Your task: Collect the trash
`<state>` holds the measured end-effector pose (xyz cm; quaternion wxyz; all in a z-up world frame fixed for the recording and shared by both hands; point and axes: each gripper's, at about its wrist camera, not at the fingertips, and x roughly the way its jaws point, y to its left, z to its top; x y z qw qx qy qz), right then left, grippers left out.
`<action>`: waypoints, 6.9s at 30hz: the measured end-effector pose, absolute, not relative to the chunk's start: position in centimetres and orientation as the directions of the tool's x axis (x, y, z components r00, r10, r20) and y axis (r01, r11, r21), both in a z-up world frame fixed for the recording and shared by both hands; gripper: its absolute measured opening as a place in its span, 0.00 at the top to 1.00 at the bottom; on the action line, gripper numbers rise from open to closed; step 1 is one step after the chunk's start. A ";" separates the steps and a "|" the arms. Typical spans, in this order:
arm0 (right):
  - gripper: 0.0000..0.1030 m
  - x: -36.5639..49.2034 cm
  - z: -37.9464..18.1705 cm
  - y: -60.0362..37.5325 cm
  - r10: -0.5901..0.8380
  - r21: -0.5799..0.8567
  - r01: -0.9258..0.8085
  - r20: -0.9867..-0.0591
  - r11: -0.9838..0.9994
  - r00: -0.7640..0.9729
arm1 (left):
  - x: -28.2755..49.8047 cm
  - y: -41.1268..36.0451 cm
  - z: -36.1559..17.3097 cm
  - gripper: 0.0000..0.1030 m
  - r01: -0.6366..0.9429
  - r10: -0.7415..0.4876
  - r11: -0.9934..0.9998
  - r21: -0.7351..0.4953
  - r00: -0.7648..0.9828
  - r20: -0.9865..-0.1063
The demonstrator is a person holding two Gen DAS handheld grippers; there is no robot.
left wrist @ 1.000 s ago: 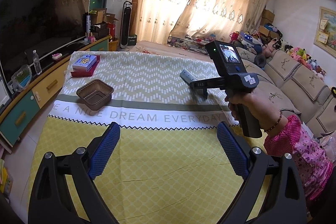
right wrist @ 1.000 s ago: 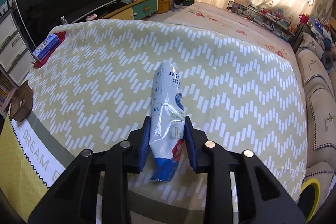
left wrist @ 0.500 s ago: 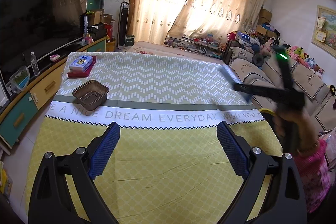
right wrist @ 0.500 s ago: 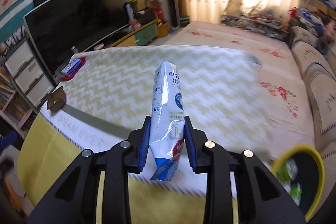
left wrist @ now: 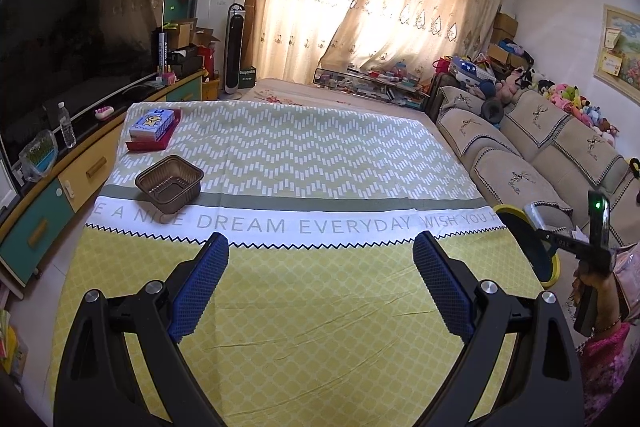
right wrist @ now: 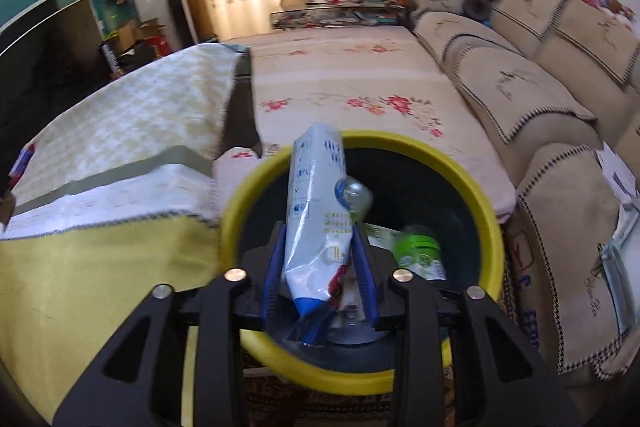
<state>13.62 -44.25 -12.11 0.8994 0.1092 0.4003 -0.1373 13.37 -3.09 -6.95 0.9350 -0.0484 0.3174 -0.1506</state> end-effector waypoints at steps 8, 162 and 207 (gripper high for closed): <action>0.47 13.7 -12.3 -44.7 -0.170 0.102 0.354 -0.733 0.930 0.659 | 14.3 -2.4 -7.0 0.11 0.240 -0.291 0.957 -0.164 0.756 -0.586; 0.07 -3.1 0.4 -32.5 -0.090 0.080 0.141 -0.451 0.987 0.888 | -0.5 -2.7 -0.9 0.05 0.149 -0.158 0.987 -0.055 0.870 -0.467; 0.07 -2.3 -0.6 -32.5 -0.085 0.090 0.143 -0.467 0.986 0.880 | 0.5 -3.5 -2.3 0.05 0.176 -0.180 0.983 -0.055 0.848 -0.499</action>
